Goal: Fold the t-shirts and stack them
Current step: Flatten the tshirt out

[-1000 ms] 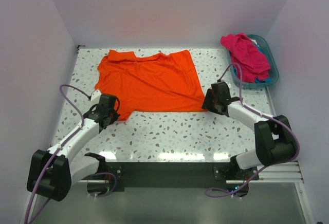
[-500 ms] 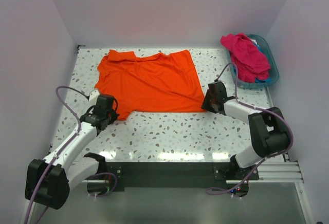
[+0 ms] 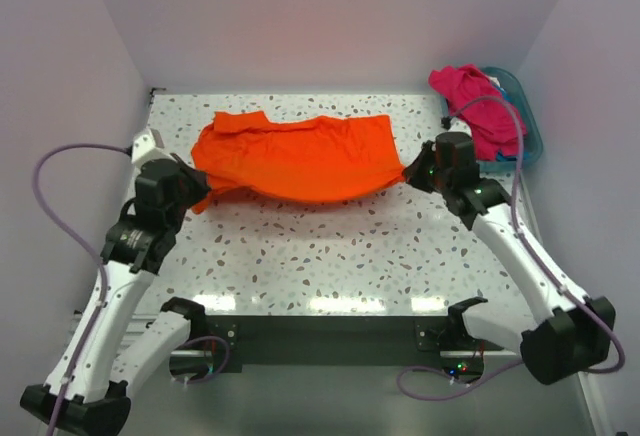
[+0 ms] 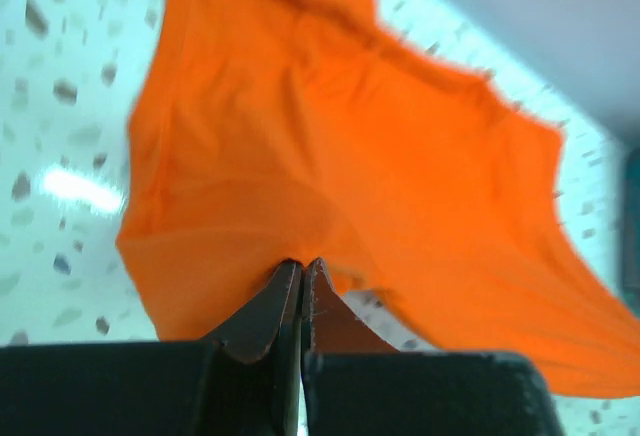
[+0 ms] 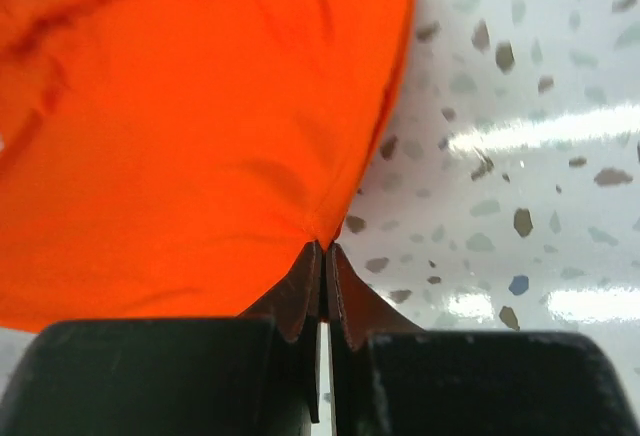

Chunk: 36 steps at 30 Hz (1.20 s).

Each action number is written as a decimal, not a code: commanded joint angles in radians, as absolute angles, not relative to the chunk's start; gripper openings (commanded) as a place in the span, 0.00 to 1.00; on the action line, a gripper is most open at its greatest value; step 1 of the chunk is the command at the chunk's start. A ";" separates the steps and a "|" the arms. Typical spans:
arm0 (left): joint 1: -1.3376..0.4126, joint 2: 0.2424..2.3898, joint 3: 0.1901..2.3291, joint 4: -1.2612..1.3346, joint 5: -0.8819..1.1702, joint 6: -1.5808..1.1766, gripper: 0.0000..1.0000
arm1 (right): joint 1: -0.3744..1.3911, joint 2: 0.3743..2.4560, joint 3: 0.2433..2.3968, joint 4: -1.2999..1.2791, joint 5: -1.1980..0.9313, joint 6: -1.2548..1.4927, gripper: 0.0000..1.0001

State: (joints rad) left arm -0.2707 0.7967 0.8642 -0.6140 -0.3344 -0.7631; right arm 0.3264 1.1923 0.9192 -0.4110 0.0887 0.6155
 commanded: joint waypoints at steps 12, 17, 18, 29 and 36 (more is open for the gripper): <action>-0.267 0.891 1.514 -0.477 -0.330 -0.598 0.00 | 0.321 1.130 1.517 -0.661 0.143 0.485 0.00; -0.261 1.084 1.539 -0.289 -0.331 -0.522 0.00 | 0.295 1.426 1.702 -0.589 0.039 0.450 0.00; -0.253 1.118 1.542 -0.219 -0.321 -0.503 0.00 | 0.278 1.471 1.733 -0.572 0.013 0.448 0.00; 0.000 1.866 2.266 0.023 0.241 -0.572 0.00 | 0.158 2.063 2.589 -0.530 -0.117 0.477 0.00; 0.060 1.898 2.370 0.182 0.319 -0.637 0.00 | 0.117 1.950 2.393 -0.327 -0.095 0.497 0.00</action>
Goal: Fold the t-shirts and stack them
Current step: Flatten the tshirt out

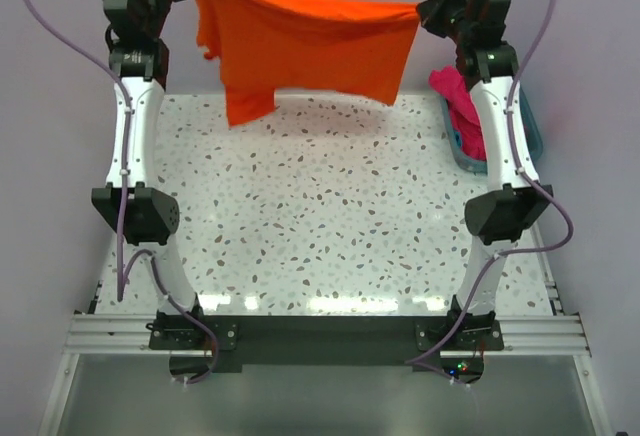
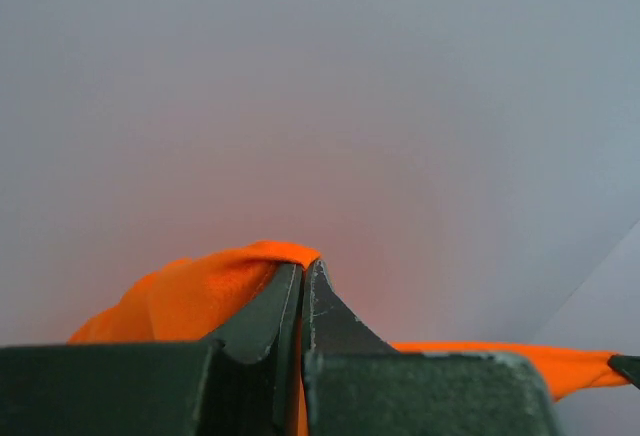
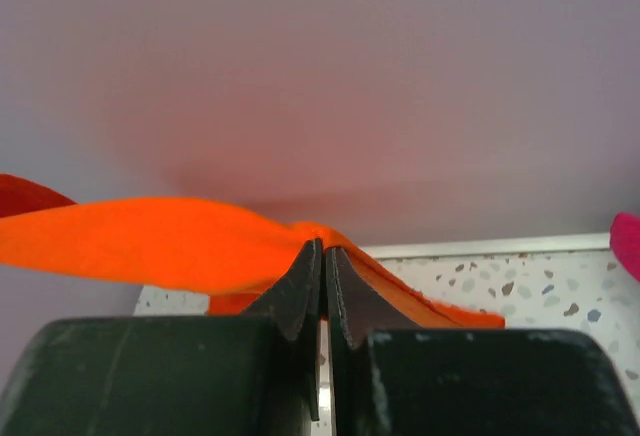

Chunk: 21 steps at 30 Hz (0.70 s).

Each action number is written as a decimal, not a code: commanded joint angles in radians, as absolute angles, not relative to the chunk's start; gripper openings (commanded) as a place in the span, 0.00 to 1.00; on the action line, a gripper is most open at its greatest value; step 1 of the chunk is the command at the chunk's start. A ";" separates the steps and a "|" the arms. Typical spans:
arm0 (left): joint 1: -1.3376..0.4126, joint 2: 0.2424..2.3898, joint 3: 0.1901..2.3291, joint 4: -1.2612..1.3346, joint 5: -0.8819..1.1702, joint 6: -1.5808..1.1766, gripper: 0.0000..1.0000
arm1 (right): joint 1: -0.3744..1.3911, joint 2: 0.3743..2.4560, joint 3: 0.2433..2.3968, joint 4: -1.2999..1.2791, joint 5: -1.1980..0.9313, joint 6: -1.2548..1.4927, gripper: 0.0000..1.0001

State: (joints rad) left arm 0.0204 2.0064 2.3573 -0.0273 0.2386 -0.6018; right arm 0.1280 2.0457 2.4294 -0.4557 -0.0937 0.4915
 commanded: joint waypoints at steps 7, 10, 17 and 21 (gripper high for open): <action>0.063 1.697 1.963 0.179 0.345 -0.630 0.00 | 0.094 1.823 2.055 -0.293 -0.133 0.528 0.00; 0.061 1.556 1.635 0.209 0.334 -0.649 0.00 | 0.095 1.766 1.791 -0.250 -0.144 0.549 0.00; 0.008 1.280 0.953 0.167 0.235 -0.724 0.00 | 0.095 1.657 1.200 -0.186 -0.178 0.609 0.00; -0.060 1.186 0.703 0.043 0.103 -0.752 0.00 | 0.094 1.643 1.040 -0.209 -0.161 0.620 0.00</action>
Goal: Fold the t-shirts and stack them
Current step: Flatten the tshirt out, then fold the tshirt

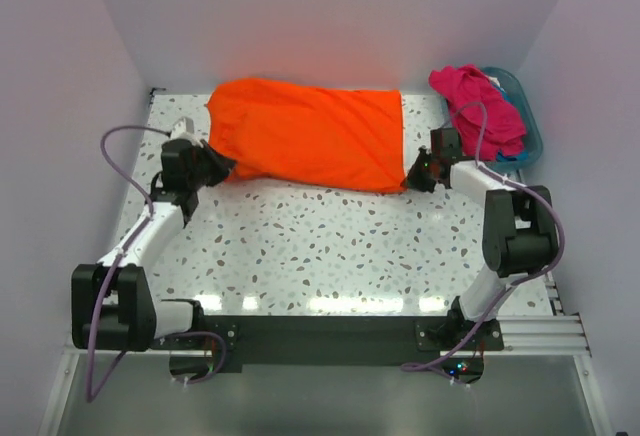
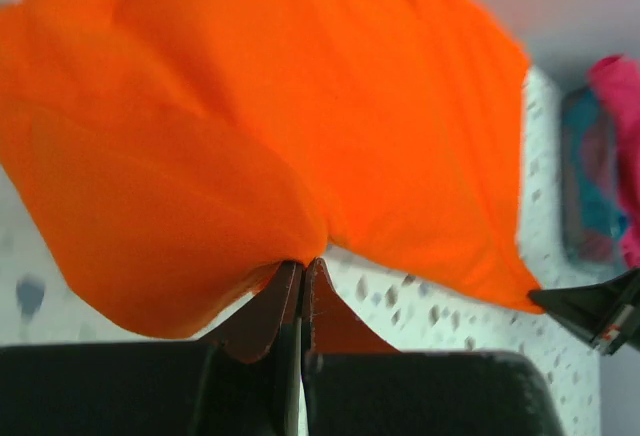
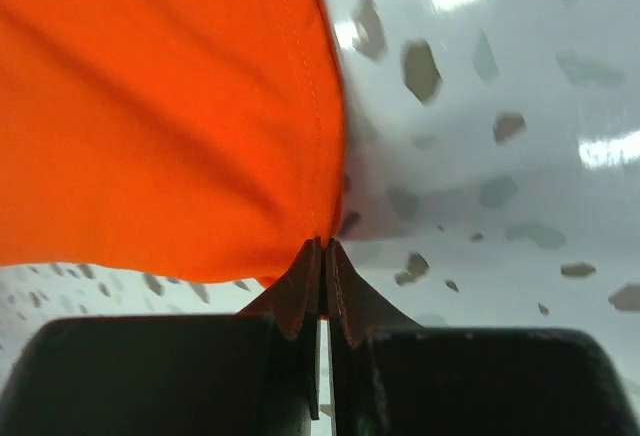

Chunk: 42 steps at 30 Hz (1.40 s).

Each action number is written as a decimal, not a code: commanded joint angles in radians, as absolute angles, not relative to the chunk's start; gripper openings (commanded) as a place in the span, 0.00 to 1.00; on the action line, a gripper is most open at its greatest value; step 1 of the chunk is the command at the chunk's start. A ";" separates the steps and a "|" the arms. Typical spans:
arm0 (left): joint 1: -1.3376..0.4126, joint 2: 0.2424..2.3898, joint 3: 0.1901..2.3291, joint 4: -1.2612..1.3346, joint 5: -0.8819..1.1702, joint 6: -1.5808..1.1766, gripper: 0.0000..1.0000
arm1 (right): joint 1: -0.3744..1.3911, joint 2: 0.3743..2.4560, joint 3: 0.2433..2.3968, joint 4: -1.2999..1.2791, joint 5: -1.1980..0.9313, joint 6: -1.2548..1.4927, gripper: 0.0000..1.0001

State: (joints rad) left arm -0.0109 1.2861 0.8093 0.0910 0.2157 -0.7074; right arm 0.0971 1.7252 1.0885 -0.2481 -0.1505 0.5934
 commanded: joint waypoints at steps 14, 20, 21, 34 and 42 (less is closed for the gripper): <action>-0.158 0.882 0.514 -0.291 -0.070 -0.897 0.00 | 0.094 1.329 0.683 -0.291 -0.077 0.630 0.00; -0.158 0.899 0.581 -0.310 -0.084 -0.839 0.00 | 0.094 1.282 0.721 -0.356 -0.012 0.600 0.00; -0.158 0.922 0.589 -0.296 -0.060 -0.831 0.00 | 0.094 1.292 0.739 -0.359 -0.008 0.595 0.00; -0.158 1.443 1.004 -0.167 -0.029 -0.689 0.00 | 0.077 1.652 1.055 -0.359 -0.038 0.581 0.00; -0.156 1.693 1.236 -0.193 -0.060 -0.660 0.01 | 0.061 1.825 1.239 -0.370 -0.078 0.604 0.00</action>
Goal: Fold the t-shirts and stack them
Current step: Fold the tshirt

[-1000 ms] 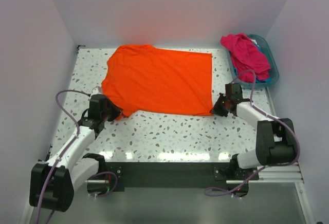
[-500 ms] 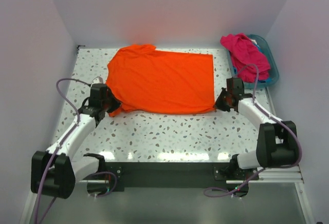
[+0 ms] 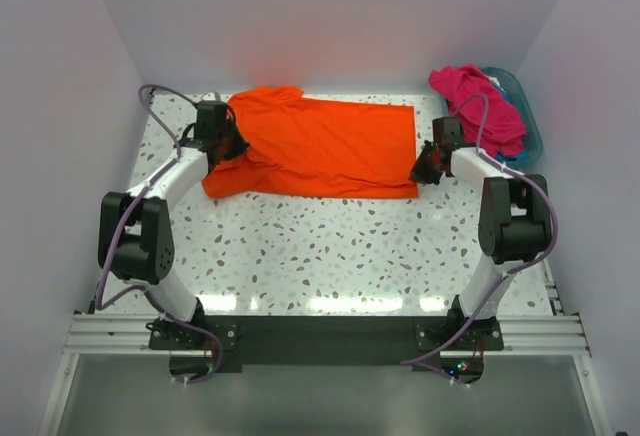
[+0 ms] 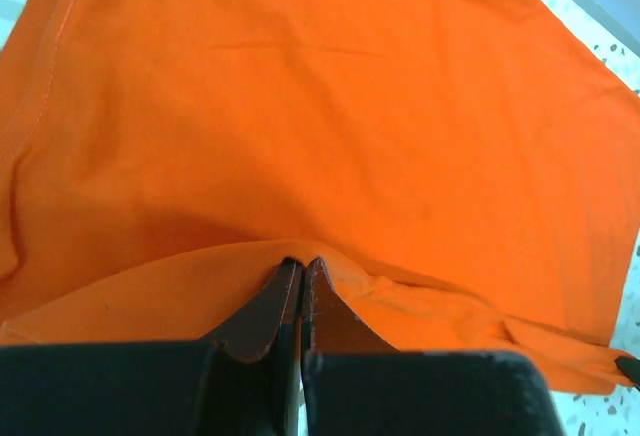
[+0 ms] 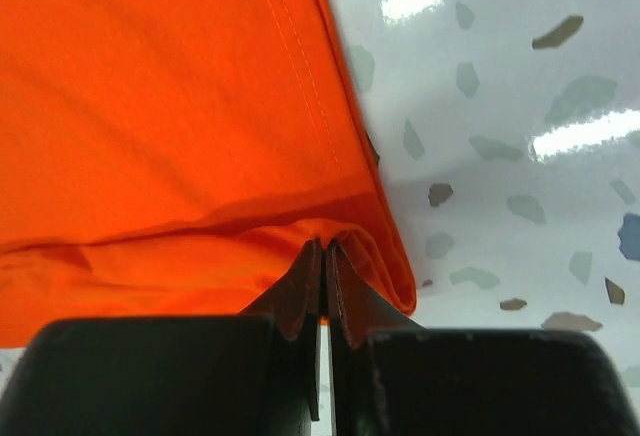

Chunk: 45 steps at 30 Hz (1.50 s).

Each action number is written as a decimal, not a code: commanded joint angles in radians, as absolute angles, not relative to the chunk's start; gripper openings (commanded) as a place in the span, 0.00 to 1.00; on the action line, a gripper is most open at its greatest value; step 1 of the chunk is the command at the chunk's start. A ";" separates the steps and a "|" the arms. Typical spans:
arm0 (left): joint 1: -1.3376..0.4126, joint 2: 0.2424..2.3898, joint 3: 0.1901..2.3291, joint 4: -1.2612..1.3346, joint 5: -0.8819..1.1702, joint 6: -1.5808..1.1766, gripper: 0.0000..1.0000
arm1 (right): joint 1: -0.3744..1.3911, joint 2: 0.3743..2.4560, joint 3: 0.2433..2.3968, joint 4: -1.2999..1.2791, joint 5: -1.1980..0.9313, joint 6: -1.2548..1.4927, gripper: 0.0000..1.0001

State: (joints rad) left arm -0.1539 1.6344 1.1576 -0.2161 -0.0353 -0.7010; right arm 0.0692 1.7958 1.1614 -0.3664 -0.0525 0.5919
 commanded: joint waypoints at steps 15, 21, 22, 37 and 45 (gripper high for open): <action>-0.109 1.907 1.448 -0.192 -0.006 -0.617 0.05 | 0.020 1.956 1.327 -0.342 -0.103 0.630 0.00; -0.100 1.991 1.534 -0.199 0.063 -0.597 0.10 | 0.015 1.971 1.341 -0.330 -0.113 0.634 0.05; -0.098 2.009 1.557 -0.198 0.067 -0.591 0.11 | 0.015 1.979 1.344 -0.328 -0.117 0.632 0.07; -0.071 2.103 1.684 -0.190 0.133 -0.598 0.03 | 0.003 2.006 1.414 -0.330 -0.144 0.640 0.16; -0.063 2.109 1.661 -0.173 0.147 -0.607 0.00 | -0.038 1.965 1.388 -0.296 -0.224 0.686 0.16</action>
State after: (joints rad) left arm -0.0784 2.1040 1.6459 -0.2253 0.1272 -0.6083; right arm -0.0116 2.0094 1.3743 -0.3420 -0.1730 0.6483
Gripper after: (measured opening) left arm 0.043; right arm 0.161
